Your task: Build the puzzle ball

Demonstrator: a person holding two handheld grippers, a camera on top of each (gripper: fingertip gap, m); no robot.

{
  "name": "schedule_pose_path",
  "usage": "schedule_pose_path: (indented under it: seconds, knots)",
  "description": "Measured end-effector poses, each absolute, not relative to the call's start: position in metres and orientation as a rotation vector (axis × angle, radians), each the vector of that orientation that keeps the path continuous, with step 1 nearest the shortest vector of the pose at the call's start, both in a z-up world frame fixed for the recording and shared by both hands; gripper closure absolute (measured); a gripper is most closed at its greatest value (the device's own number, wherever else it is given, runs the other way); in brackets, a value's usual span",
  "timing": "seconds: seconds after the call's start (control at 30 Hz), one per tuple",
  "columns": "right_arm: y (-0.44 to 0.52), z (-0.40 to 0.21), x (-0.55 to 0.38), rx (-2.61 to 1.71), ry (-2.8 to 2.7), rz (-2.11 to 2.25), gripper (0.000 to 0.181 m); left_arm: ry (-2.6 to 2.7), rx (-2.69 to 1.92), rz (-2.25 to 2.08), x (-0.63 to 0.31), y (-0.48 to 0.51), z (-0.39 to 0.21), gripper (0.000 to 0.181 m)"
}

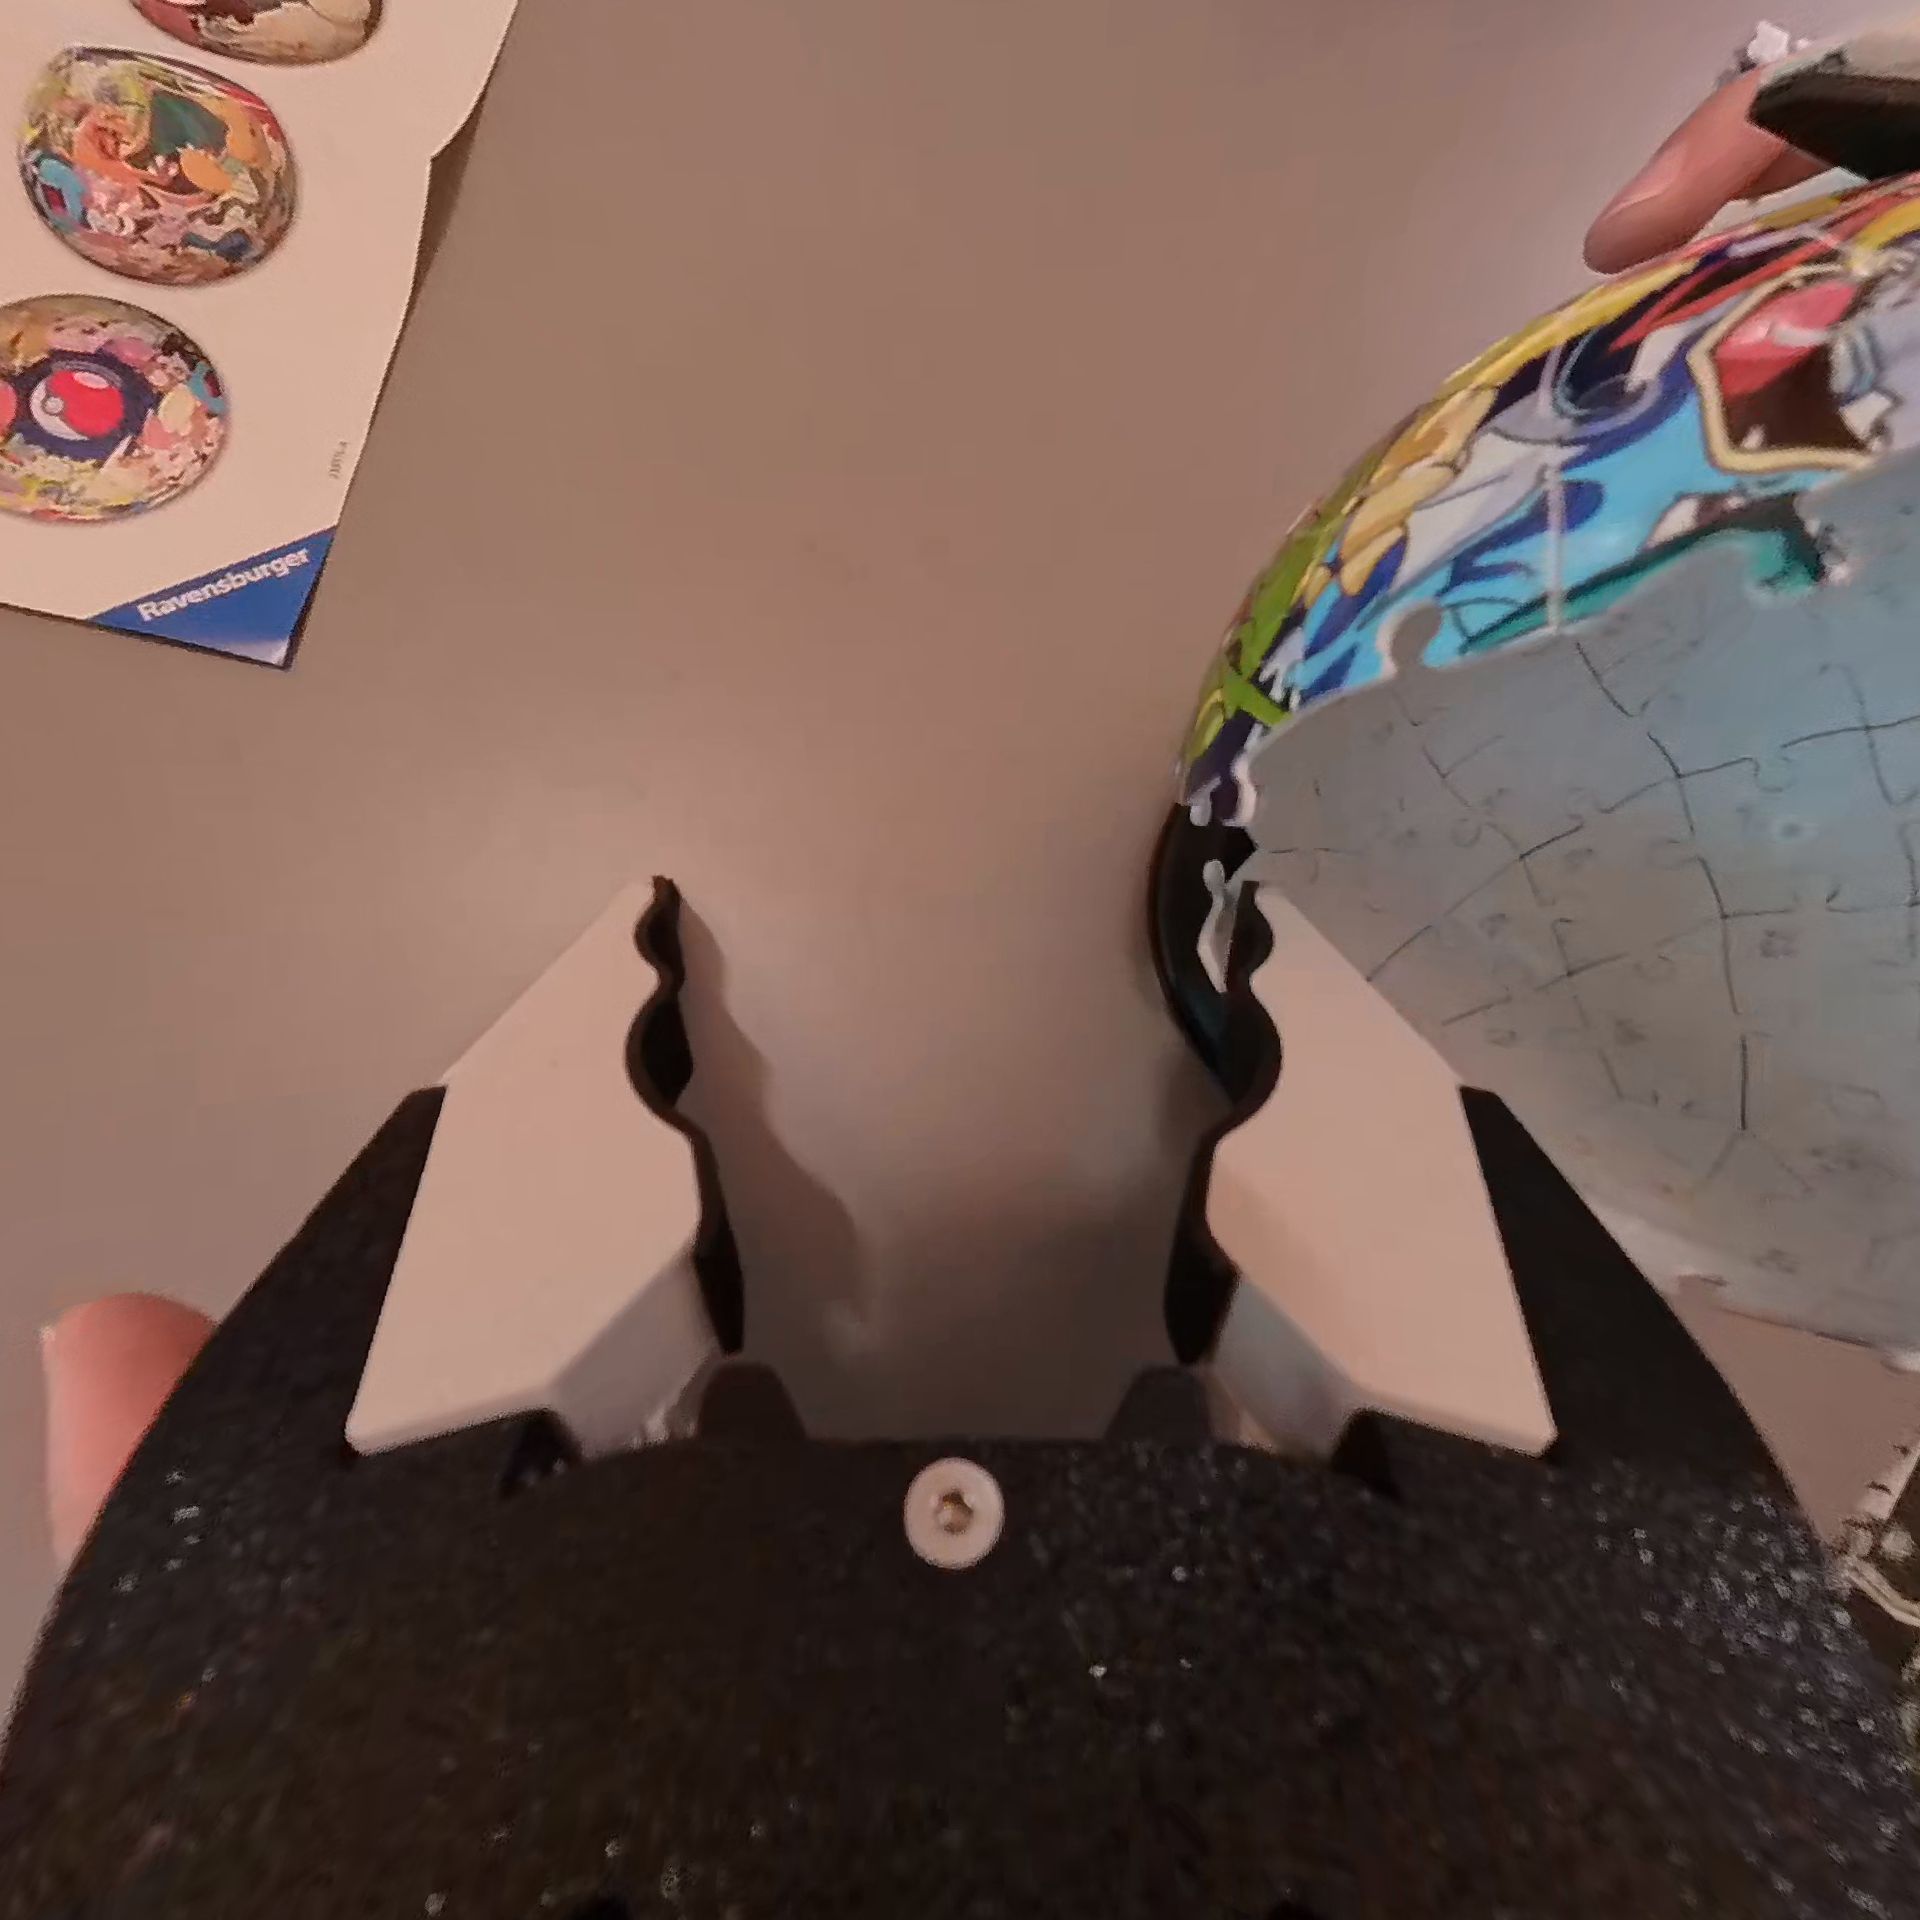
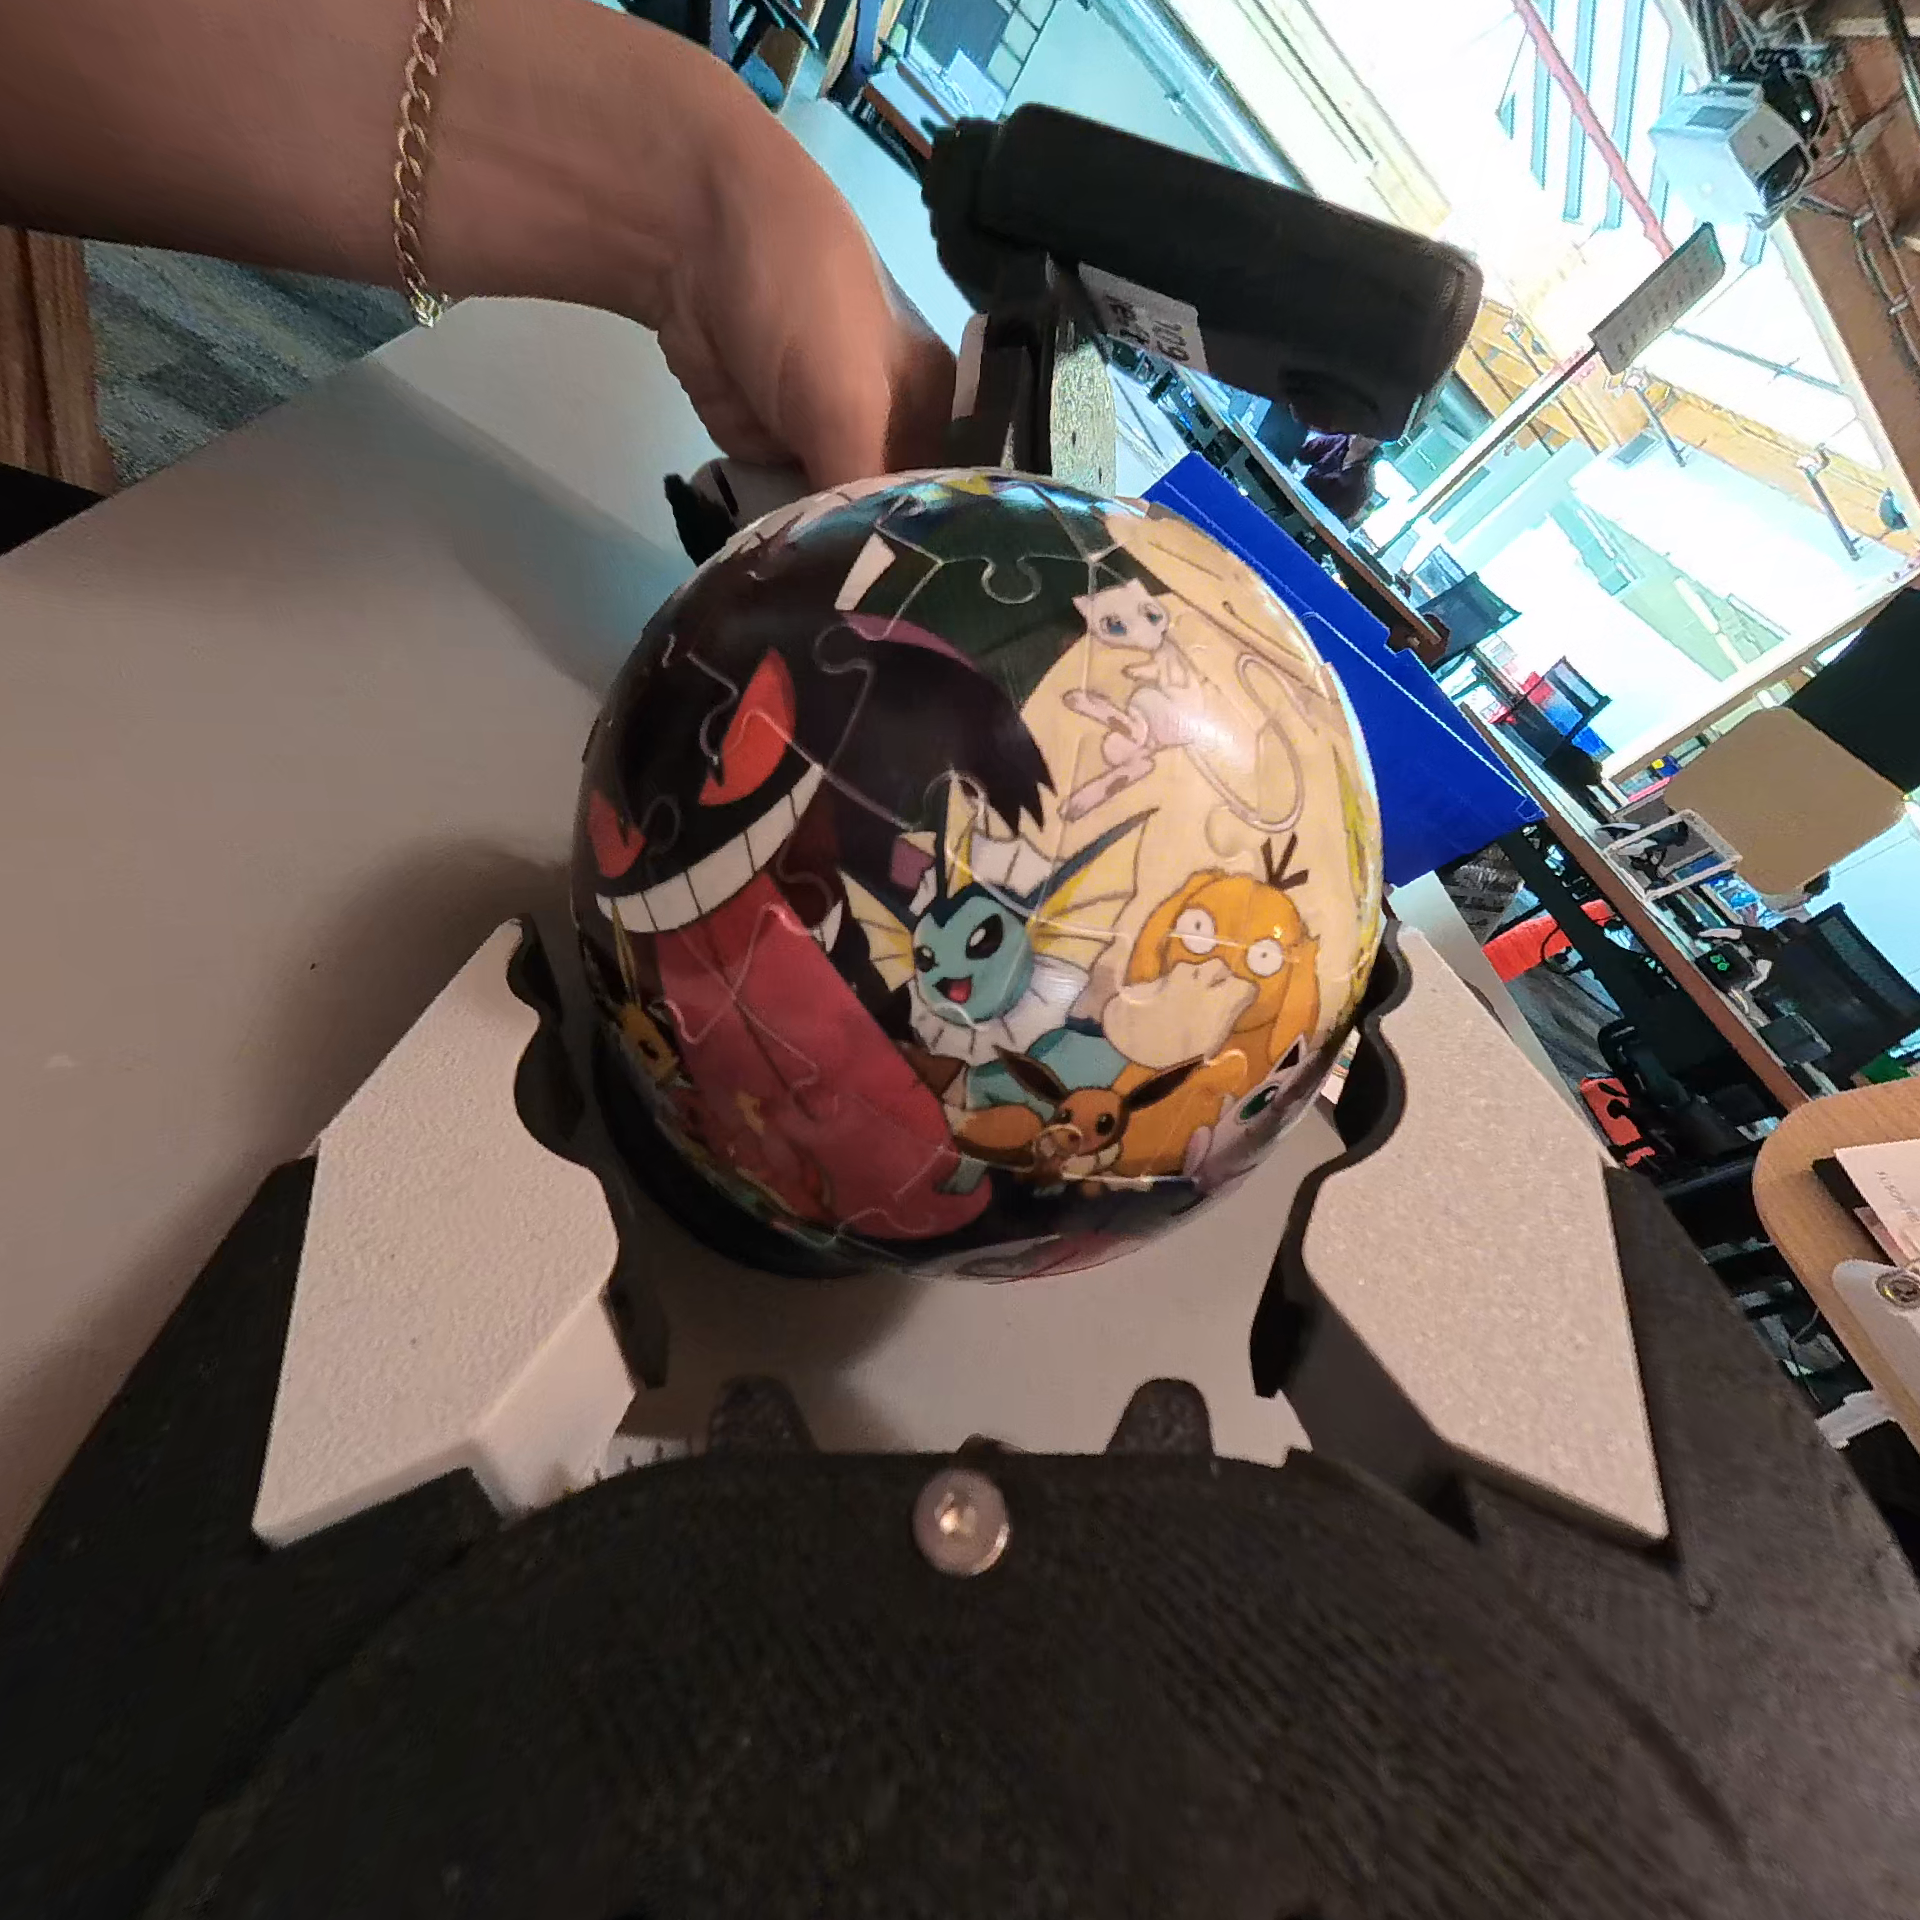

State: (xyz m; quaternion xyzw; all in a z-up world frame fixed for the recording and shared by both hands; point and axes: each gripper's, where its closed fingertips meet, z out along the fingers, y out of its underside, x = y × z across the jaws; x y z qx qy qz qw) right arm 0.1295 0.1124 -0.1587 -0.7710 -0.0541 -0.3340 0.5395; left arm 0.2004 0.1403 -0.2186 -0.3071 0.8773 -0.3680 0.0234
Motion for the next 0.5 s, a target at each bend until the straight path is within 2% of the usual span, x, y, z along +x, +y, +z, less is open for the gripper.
schedule_pose_path:
  seconds: [0.17, 0.27, 0.5]
  knots:
    - [0.1124, -0.1586, 0.1301, -1.832, -0.124, -0.799, 0.034, 2.740, -0.910, -1.075, 0.1974, 0.1416, -0.2205, 0.077]
    - [0.1127, -0.1593, 0.1297, -1.835, -0.127, -0.804, 0.036, 2.733, -0.919, -1.028, 0.2001, 0.1470, -0.2209, 0.069]
    - [0.1165, -0.1565, 0.1295, -1.824, -0.081, -0.782, 0.037, 2.767, -0.877, -0.989, 0.1970, 0.1414, -0.2234, 0.070]
